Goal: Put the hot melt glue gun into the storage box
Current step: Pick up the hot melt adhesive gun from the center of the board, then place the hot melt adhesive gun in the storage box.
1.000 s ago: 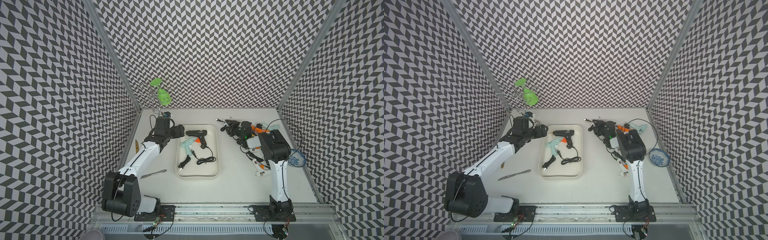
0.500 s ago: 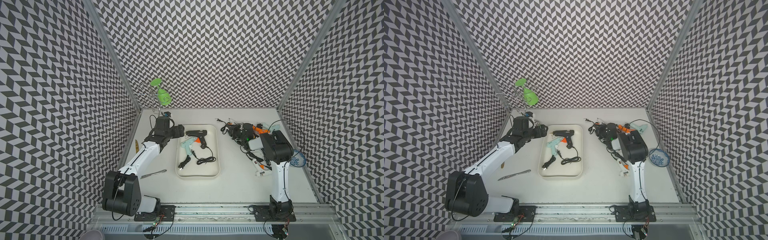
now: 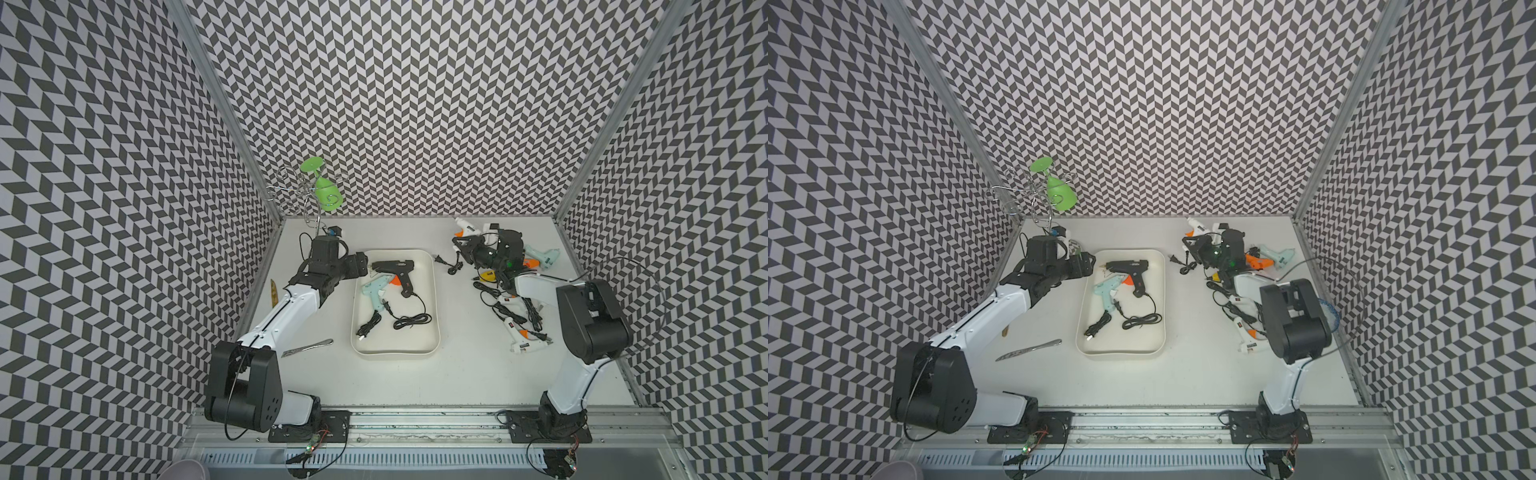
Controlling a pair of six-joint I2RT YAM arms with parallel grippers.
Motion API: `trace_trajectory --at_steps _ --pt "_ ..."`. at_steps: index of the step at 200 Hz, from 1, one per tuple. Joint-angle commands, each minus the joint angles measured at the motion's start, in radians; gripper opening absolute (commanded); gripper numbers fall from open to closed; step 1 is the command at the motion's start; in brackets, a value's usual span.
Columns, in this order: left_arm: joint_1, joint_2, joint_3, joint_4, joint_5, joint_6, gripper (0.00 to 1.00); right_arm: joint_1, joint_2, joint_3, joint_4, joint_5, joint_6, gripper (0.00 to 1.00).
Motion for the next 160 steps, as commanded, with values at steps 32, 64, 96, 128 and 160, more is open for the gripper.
trace_trajectory --at_steps 32,64,96,128,160 --pt "0.013 0.008 0.001 0.040 0.026 0.012 0.88 0.044 -0.157 0.112 -0.214 -0.129 -0.283 0.20" --pt "0.014 -0.001 -0.001 0.041 0.025 0.012 0.88 0.135 -0.214 0.299 -0.433 -0.049 -0.469 0.21" --pt "0.019 -0.019 -0.003 0.039 0.031 0.016 0.88 0.217 -0.226 0.425 -0.459 -0.058 -0.469 0.23" --pt "0.040 -0.058 -0.011 0.042 0.043 0.010 0.89 0.280 -0.235 0.456 -0.385 -0.050 -0.378 0.24" --pt "0.081 -0.086 -0.020 0.036 0.052 0.018 0.89 0.326 -0.203 0.382 -0.287 -0.070 -0.327 0.25"
